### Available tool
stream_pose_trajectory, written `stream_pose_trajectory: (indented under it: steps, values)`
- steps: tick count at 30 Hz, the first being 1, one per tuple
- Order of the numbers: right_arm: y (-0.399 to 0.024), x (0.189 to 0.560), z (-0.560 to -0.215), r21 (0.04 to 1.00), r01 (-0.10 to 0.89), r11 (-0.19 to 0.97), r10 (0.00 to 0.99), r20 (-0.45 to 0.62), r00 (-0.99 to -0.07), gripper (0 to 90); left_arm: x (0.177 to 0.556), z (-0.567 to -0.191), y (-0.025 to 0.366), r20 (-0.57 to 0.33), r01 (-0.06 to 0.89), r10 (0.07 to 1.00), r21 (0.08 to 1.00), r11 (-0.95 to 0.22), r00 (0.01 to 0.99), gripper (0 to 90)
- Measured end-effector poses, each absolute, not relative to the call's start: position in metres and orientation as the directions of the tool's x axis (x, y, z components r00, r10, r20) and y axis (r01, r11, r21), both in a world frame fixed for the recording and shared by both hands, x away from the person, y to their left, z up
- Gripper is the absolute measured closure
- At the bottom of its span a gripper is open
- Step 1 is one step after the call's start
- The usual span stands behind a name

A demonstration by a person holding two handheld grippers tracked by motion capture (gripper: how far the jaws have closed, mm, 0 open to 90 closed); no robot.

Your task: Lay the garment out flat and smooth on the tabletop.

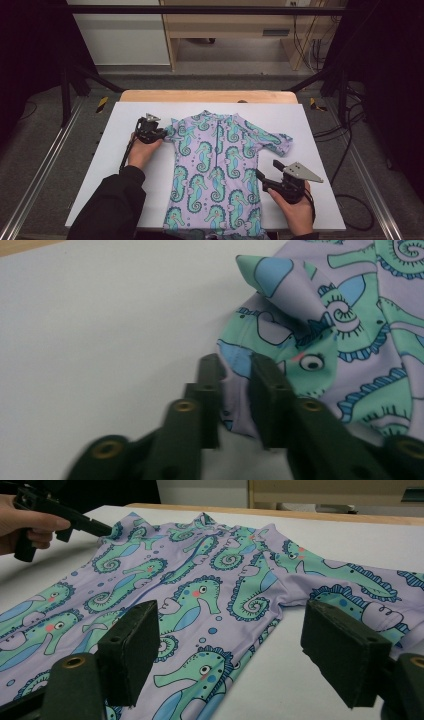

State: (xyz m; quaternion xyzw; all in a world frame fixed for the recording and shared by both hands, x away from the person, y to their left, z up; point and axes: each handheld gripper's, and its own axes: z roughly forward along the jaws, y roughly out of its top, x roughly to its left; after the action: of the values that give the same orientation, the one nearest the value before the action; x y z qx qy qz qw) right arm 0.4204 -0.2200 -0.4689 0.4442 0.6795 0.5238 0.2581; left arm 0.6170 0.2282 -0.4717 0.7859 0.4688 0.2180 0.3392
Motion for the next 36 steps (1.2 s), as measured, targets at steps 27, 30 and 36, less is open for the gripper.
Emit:
stream_pose_trajectory:
  steps: [27,30,36]
  values:
    - [-0.221,0.423,-0.470,0.938,0.341,0.059,0.875,0.116,-0.471,20.4,0.518,-0.444,0.252,0.065,0.356,0.964,0.921,-0.157,0.258,57.4]
    - [-0.222,0.424,-0.470,0.938,0.342,0.062,0.876,0.113,-0.469,18.5,0.509,-0.441,0.253,0.071,0.318,0.961,0.935,-0.157,0.267,50.8]
    - [-0.227,0.428,-0.468,0.939,0.335,0.073,0.883,0.096,-0.460,13.7,0.487,-0.434,0.255,0.032,0.269,0.952,0.956,-0.118,0.304,38.3]
